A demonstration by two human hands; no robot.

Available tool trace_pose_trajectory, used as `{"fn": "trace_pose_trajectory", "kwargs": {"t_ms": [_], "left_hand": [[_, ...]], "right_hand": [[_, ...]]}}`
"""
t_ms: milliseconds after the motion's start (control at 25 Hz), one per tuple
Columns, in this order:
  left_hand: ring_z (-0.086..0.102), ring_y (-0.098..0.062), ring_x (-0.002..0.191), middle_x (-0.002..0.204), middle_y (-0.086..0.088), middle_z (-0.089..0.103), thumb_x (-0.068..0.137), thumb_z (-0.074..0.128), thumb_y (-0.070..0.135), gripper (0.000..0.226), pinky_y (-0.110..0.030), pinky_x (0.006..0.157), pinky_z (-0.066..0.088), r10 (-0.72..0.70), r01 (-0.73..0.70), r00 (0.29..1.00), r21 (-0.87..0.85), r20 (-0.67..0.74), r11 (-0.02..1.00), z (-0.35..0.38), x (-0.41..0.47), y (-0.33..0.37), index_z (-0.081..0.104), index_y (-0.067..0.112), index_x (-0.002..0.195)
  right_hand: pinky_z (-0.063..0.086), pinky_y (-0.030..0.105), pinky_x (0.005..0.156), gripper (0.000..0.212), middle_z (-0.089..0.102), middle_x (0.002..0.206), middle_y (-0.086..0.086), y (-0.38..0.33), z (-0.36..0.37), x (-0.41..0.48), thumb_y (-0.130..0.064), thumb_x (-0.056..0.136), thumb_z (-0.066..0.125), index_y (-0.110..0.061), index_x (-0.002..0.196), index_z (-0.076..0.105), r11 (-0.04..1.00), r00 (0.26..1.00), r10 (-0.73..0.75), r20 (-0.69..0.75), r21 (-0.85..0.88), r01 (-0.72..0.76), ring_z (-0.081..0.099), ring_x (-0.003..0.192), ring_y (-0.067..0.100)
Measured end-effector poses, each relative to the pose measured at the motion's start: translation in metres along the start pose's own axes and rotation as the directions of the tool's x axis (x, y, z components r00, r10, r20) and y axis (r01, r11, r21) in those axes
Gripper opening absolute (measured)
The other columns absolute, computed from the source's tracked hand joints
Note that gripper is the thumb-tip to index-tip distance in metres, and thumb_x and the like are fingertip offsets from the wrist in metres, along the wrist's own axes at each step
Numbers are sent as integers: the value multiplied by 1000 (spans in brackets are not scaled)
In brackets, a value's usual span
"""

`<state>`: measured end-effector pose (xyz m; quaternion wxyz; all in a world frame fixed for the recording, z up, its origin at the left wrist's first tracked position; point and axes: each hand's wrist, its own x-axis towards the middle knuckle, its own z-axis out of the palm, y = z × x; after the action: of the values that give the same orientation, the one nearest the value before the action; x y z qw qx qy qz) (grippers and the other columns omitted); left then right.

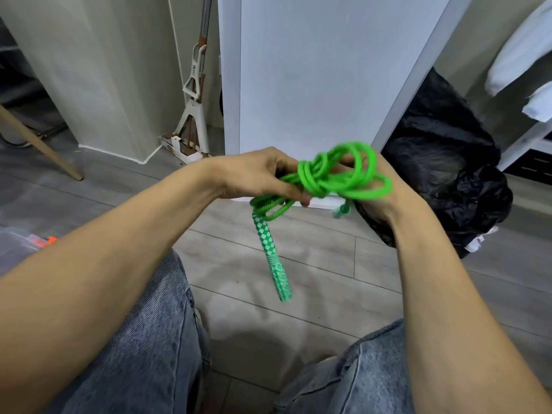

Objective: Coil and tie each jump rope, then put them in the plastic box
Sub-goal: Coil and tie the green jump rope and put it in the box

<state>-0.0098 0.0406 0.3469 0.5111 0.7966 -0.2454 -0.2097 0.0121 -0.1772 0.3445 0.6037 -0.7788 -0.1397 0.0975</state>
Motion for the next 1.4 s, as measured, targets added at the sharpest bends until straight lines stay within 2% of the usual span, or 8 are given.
{"fn": "trace_pose_trajectory", "kwargs": {"t_ms": [120, 320, 400, 560, 760, 920, 1160, 1400], "left_hand": [[57, -13, 75, 88, -5, 74, 92, 69, 24, 23, -27, 68, 43, -41, 29, 970, -52, -240, 998, -7, 6, -7, 67, 9, 109], [54, -19, 64, 87, -14, 73, 96, 63, 28, 25, -27, 57, 43, -165, 163, 802, -56, -573, 985, -4, 21, -23, 66, 3, 101], [58, -21, 64, 83, -14, 67, 98, 59, 24, 24, -26, 58, 44, -209, 192, 740, -97, -640, 977, -9, 26, -28, 66, 2, 93], [65, -22, 75, 80, -6, 67, 99, 55, 14, 11, -31, 65, 48, -392, 81, 679, -468, -620, 880, -30, 26, -39, 61, 9, 92], [68, -14, 70, 87, -7, 74, 100, 55, 11, 9, -24, 52, 49, -456, 74, 723, -598, -519, 798, -32, 24, -36, 57, 5, 105], [65, -22, 82, 97, -12, 74, 100, 53, 10, 12, -31, 71, 49, -437, 71, 814, -681, -383, 729, -23, 23, -28, 53, 5, 112], [65, -24, 92, 110, -11, 74, 100, 53, 13, 15, -46, 100, 47, -315, 67, 897, -611, -309, 789, -12, 25, -22, 58, 9, 114], [61, -29, 103, 105, -6, 72, 92, 61, 18, 21, -59, 107, 38, -260, 53, 912, -536, -318, 843, -5, 30, -29, 67, 9, 110]], "right_hand": [[28, 25, 46, 20, 53, 62, 2, 9, 2, 4, -19, 93, 62, -16, 77, 73, 994, 998, 61, 4, -93, -60, 37, 45, 13], [32, 22, 43, 31, 51, 64, 5, 9, 10, -1, -24, 103, 51, -2, 105, 73, 966, 951, 256, 175, -94, -242, 41, 44, 14], [35, 22, 41, 31, 53, 64, 7, 5, 4, -5, -27, 101, 55, -1, 104, 72, 947, 923, 316, 221, -134, -292, 43, 44, 15], [43, 25, 47, 24, 61, 71, 10, -4, -15, -22, -21, 98, 59, 0, 104, 68, 917, 884, 394, 252, -167, -361, 49, 53, 19], [41, 20, 92, 20, 73, 97, -12, -12, -21, -14, -38, 93, 65, -26, 102, 78, 973, 999, 22, -37, -231, -30, 65, 99, 2], [33, 28, 65, 16, 37, 63, 1, -7, -4, -2, -42, 91, 69, -31, 100, 76, 972, 958, -113, -264, -231, 51, 38, 62, 19], [53, 33, 56, 15, 54, 58, 0, -8, 26, 9, -27, 98, 61, -13, 93, 57, 998, 917, -56, -396, -34, 46, 57, 45, 12], [59, 38, 57, 18, 55, 47, -5, -8, 37, 14, -25, 99, 58, -8, 99, 54, 993, 832, -26, -554, 81, 85, 59, 43, 15]]}}
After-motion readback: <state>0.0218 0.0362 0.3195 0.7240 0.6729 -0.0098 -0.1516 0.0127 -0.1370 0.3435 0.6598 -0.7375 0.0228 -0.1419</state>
